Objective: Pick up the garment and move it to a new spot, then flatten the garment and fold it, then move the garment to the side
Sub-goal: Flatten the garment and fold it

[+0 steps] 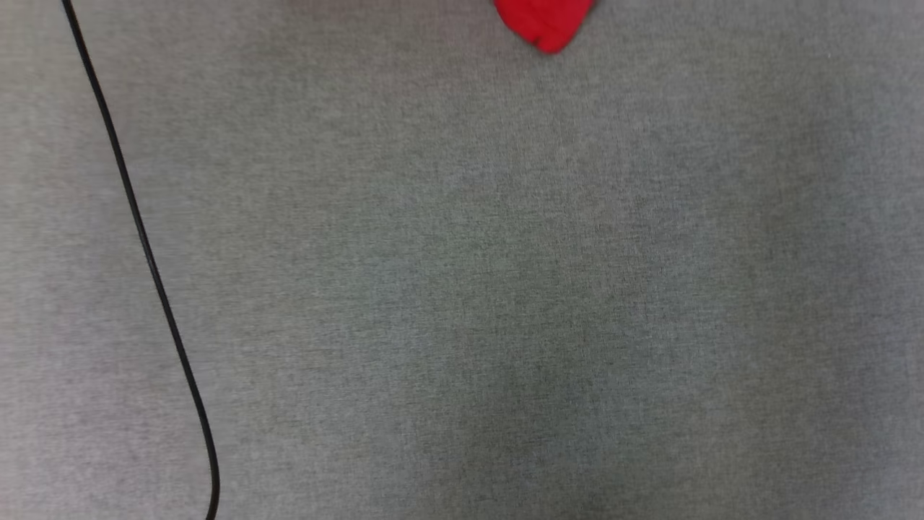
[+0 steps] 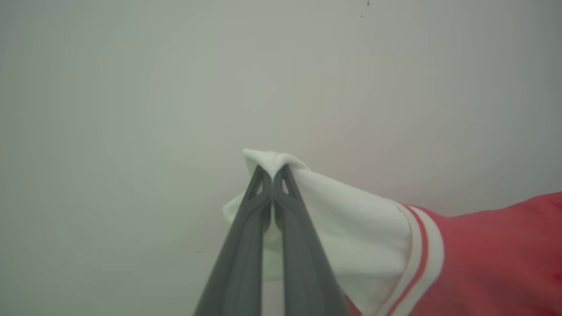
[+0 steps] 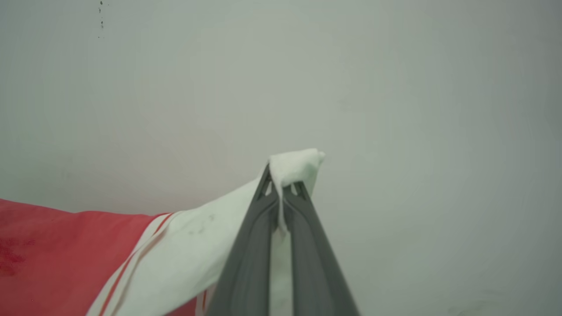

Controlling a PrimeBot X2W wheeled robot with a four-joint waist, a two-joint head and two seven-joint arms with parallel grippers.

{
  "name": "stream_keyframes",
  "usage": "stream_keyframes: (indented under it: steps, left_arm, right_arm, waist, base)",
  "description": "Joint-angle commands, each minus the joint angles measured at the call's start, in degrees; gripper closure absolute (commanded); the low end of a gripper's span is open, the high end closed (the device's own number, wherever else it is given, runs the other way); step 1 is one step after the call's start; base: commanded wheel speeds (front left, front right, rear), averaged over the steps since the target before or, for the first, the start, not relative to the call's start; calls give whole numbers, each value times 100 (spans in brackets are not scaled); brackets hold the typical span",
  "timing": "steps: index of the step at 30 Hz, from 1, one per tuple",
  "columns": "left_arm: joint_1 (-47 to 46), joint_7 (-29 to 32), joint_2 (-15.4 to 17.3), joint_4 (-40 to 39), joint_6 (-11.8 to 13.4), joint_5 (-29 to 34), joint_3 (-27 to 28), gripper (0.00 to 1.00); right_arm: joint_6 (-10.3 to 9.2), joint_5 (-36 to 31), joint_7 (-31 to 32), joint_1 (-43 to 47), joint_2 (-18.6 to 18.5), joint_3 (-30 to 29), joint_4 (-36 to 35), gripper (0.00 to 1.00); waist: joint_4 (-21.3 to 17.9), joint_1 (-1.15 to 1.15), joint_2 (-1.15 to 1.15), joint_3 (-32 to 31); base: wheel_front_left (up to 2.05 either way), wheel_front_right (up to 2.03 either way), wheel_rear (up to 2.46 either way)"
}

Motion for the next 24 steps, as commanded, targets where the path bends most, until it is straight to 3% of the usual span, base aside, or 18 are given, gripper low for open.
stream_keyframes:
  steps: [1,9,14,19,24]
  left_arm:
    - [-96,-107,-6,99,-46,-21,5,100]
    - [260,-542,-172,823,-176,-227,-40,100]
    - [621,-803,-437,1297,-233,-427,-93,100]
    - [1245,-966,-745,1567,-251,-647,-152,100]
    - [2150,-994,-896,1331,-254,-780,-195,100]
  right_arm:
    - [-4,-43,-100,-121,45,49,148,100]
    - [-4,79,-550,132,225,236,1070,100]
    - [-4,196,-882,442,293,361,1806,100]
    - [-4,327,-1224,968,308,430,2492,100]
    - [-4,531,-1553,1653,315,397,2949,100]
  waist:
    - [-71,-2,0,175]
    - [-83,-2,0,460]
    - [-8,-2,0,503]
    - [115,-2,0,318]
    - [219,-2,0,-36]
  base:
    - [0,0,0]
    - [0,0,0]
    - [0,0,0]
    - [0,0,0]
    - [0,0,0]
